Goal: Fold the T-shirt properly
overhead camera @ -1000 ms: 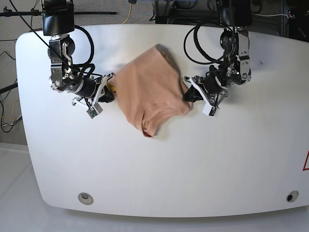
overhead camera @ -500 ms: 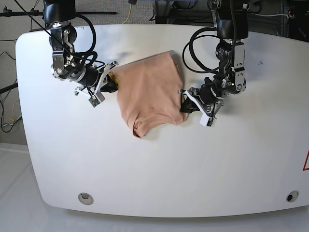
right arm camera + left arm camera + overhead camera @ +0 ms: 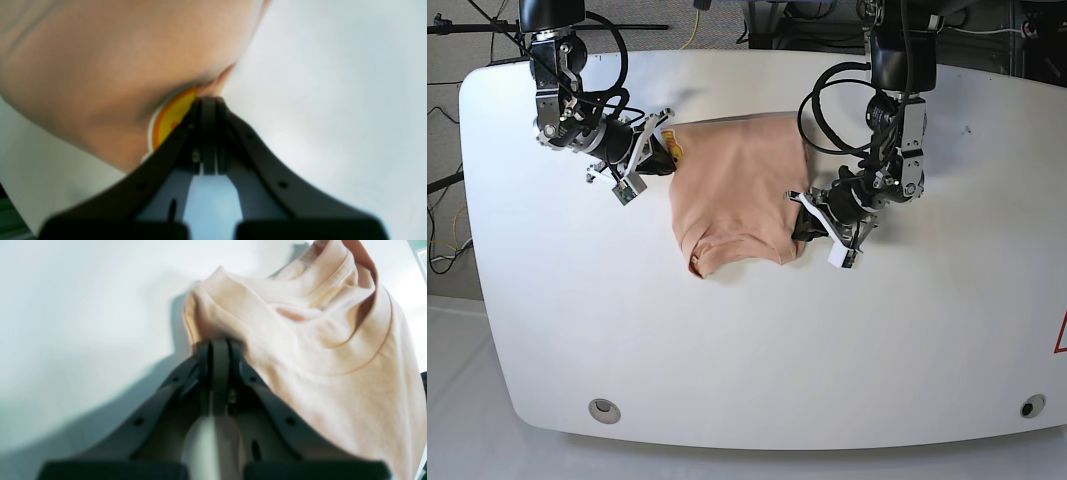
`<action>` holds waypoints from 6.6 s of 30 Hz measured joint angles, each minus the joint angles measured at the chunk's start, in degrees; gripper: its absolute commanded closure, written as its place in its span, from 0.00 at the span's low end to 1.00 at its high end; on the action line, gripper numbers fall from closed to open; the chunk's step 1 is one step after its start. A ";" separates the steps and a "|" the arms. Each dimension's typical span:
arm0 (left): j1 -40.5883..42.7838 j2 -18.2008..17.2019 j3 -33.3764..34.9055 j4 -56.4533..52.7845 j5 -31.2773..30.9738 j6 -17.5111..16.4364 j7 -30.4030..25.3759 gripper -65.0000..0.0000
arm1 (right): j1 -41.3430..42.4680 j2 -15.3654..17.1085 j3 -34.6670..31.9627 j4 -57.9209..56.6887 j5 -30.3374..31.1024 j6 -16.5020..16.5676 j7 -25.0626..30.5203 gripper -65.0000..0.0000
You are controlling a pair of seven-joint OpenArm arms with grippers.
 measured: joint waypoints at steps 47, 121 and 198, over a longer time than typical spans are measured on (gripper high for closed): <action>16.20 -5.55 -8.98 38.60 1.60 0.39 3.32 1.00 | -8.20 -0.92 -8.26 24.24 -3.67 -0.90 -14.78 1.00; 18.95 -5.81 -18.23 40.22 1.53 0.17 3.10 1.00 | 25.29 -9.97 -20.61 -7.61 -3.91 -1.51 -11.76 1.00; 39.30 7.43 -49.68 8.48 46.01 -13.84 -19.63 1.00 | -20.65 -22.16 53.72 -15.98 -51.60 3.69 10.34 1.00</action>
